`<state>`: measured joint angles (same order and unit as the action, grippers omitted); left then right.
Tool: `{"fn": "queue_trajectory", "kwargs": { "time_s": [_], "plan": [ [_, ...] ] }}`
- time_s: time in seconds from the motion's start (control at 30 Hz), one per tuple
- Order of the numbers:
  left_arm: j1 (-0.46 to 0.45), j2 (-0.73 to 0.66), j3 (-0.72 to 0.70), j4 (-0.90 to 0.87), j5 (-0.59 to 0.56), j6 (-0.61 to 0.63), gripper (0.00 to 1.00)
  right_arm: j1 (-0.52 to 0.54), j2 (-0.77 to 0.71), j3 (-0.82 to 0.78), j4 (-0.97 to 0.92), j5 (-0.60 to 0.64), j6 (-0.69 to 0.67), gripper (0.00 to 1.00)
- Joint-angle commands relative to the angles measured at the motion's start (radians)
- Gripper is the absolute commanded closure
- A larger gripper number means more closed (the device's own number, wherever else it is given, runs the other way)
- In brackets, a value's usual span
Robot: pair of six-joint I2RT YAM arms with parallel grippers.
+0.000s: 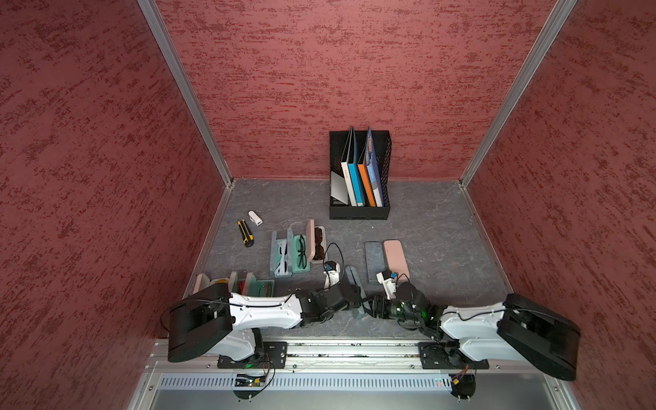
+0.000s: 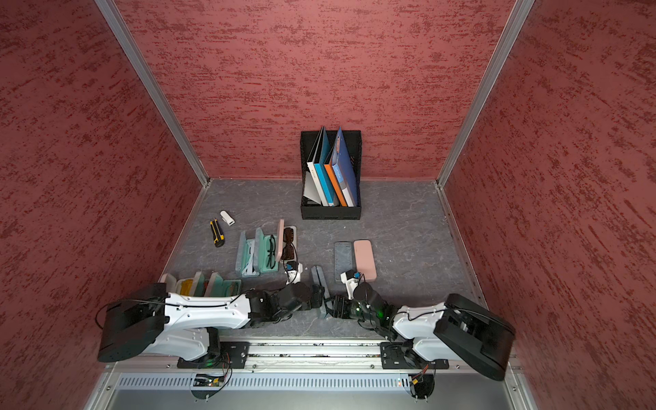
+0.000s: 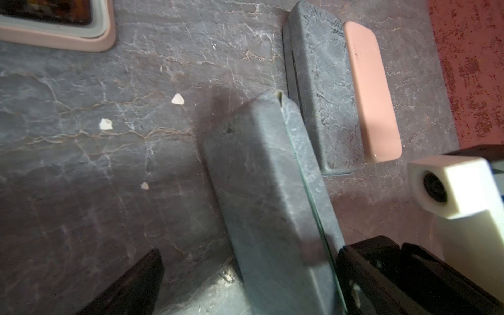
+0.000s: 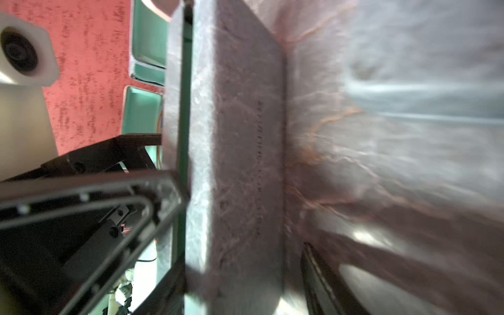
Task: Close the glasses case
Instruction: Close the glasses case at the center of the board.
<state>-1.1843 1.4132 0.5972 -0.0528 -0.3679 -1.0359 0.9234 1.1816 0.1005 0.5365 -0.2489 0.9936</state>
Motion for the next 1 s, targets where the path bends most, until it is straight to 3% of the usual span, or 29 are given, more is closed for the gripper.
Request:
{"fn": "queue_trajectory", "kwargs": {
  "time_s": [0.0, 0.23, 0.37, 0.5, 0.67, 0.83, 0.97],
  "plan": [
    [0.035, 0.099, 0.064, -0.038, 0.040, 0.037, 0.01, -0.021, -0.152, -0.009, -0.313, 0.014, -0.046, 0.39],
    [0.064, 0.322, 0.201, -0.082, 0.108, 0.090, 0.08, -0.102, -0.403, -0.033, -0.592, -0.031, -0.082, 0.33],
    [0.069, 0.350, 0.185, -0.091, 0.100, 0.095, 0.19, -0.141, -0.575, -0.004, -0.805, -0.027, -0.117, 0.33],
    [0.064, 0.348, 0.187, -0.136, 0.092, 0.126, 0.23, -0.192, -0.721, 0.010, -0.938, -0.053, -0.124, 0.29],
    [0.067, 0.343, 0.204, -0.229, 0.057, 0.145, 0.22, -0.222, -0.708, 0.031, -0.955, -0.076, -0.143, 0.27],
    [0.084, 0.314, 0.195, -0.276, 0.038, 0.177, 0.33, -0.227, -0.648, 0.083, -0.962, -0.078, -0.183, 0.27],
    [0.118, 0.321, 0.204, -0.305, 0.032, 0.198, 0.33, -0.235, -0.614, 0.097, -0.943, -0.074, -0.197, 0.27]
  ]
}}
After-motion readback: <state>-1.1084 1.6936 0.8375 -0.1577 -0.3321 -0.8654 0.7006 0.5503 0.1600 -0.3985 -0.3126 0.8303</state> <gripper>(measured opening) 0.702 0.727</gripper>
